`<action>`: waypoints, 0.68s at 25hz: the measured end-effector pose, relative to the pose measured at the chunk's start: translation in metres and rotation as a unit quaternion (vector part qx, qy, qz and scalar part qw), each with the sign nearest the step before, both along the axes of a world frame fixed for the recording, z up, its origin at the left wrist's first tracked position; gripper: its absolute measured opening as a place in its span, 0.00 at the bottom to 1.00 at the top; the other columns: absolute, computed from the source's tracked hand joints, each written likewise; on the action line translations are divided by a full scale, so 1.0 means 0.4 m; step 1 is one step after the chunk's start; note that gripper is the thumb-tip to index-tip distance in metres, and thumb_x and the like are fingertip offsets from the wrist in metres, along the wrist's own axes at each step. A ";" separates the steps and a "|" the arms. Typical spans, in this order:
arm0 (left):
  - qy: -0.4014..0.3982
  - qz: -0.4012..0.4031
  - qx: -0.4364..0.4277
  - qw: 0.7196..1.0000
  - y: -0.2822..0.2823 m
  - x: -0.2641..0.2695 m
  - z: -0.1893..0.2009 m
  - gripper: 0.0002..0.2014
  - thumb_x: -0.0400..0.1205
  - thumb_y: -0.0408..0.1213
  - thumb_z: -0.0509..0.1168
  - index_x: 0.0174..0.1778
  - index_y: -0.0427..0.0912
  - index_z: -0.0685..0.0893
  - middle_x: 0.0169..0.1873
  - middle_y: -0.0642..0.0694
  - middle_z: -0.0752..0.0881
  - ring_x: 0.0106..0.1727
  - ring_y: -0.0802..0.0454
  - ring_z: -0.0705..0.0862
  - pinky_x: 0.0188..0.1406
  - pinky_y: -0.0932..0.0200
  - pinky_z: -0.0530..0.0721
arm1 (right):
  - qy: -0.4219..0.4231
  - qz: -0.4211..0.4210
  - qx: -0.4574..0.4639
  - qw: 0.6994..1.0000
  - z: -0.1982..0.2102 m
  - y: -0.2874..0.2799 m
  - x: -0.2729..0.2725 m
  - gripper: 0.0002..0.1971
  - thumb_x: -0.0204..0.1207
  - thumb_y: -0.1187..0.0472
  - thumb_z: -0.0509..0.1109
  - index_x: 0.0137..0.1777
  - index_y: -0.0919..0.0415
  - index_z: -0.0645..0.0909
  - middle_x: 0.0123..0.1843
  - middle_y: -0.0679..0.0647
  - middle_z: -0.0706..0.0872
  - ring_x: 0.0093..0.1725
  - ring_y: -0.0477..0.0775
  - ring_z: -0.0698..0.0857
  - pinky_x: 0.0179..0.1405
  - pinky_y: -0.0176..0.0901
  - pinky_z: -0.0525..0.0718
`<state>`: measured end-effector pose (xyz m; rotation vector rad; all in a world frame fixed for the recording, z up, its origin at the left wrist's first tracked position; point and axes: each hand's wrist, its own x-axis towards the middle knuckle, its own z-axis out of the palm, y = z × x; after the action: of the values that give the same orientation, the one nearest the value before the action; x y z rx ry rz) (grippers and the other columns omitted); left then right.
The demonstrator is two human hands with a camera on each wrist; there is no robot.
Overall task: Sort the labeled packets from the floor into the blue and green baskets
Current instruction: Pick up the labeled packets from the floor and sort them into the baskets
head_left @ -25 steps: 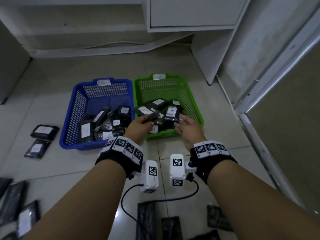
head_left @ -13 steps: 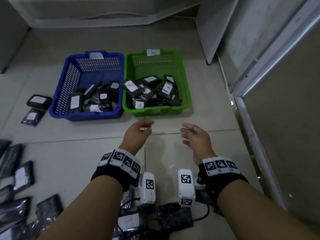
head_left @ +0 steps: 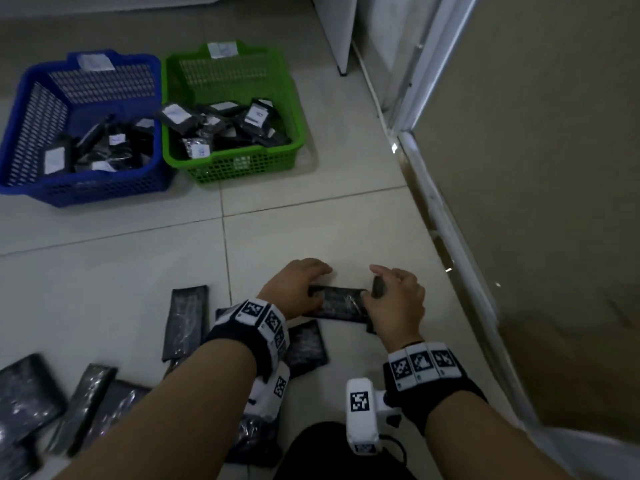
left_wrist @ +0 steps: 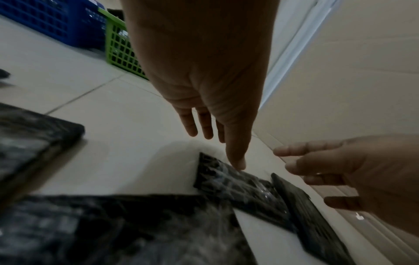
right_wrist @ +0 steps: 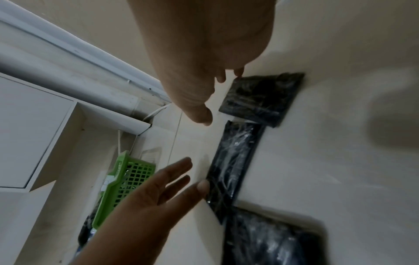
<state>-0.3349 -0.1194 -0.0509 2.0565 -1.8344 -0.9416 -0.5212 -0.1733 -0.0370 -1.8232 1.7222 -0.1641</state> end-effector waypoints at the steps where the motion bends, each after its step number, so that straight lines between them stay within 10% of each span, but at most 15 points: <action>1: -0.017 -0.006 0.009 1.000 -0.003 -0.019 -0.007 0.33 0.75 0.41 0.72 0.77 0.47 0.71 0.74 0.47 0.72 0.73 0.47 0.70 0.73 0.55 0.69 | 0.019 0.002 0.019 1.000 -0.006 0.012 -0.013 0.28 0.71 0.54 0.75 0.71 0.40 0.74 0.75 0.53 0.66 0.73 0.60 0.65 0.69 0.54 0.70; 7: -0.113 0.001 0.012 0.994 0.029 -0.087 -0.022 0.26 0.73 0.41 0.70 0.68 0.45 0.74 0.61 0.42 0.73 0.60 0.41 0.75 0.55 0.51 0.78 | -0.004 0.042 0.001 0.999 -0.047 0.030 -0.051 0.33 0.66 0.63 0.76 0.73 0.47 0.73 0.74 0.56 0.65 0.69 0.62 0.65 0.70 0.47 0.69; 12: 0.104 0.176 0.048 0.978 0.040 -0.014 0.018 0.13 0.80 0.39 0.68 0.59 0.43 0.78 0.52 0.43 0.83 0.55 0.44 0.82 0.49 0.58 0.76 | -0.278 -0.018 0.095 0.956 -0.002 -0.006 0.007 0.16 0.72 0.65 0.70 0.60 0.54 0.82 0.51 0.50 0.85 0.49 0.49 0.83 0.47 0.33 0.82; 17: 0.517 0.423 0.002 0.744 0.056 0.056 0.114 0.12 0.83 0.33 0.62 0.62 0.49 0.76 0.39 0.45 0.84 0.35 0.50 0.81 0.31 0.59 0.80 | -0.484 -0.148 0.263 0.821 0.057 -0.043 0.107 0.13 0.82 0.69 0.56 0.57 0.67 0.83 0.49 0.67 0.88 0.42 0.64 0.86 0.37 0.50 0.87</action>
<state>-0.3126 -0.0972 -0.0055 1.4744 -0.2593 -1.3155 -0.4783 -0.1905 -0.0143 -0.7865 1.1052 -0.5691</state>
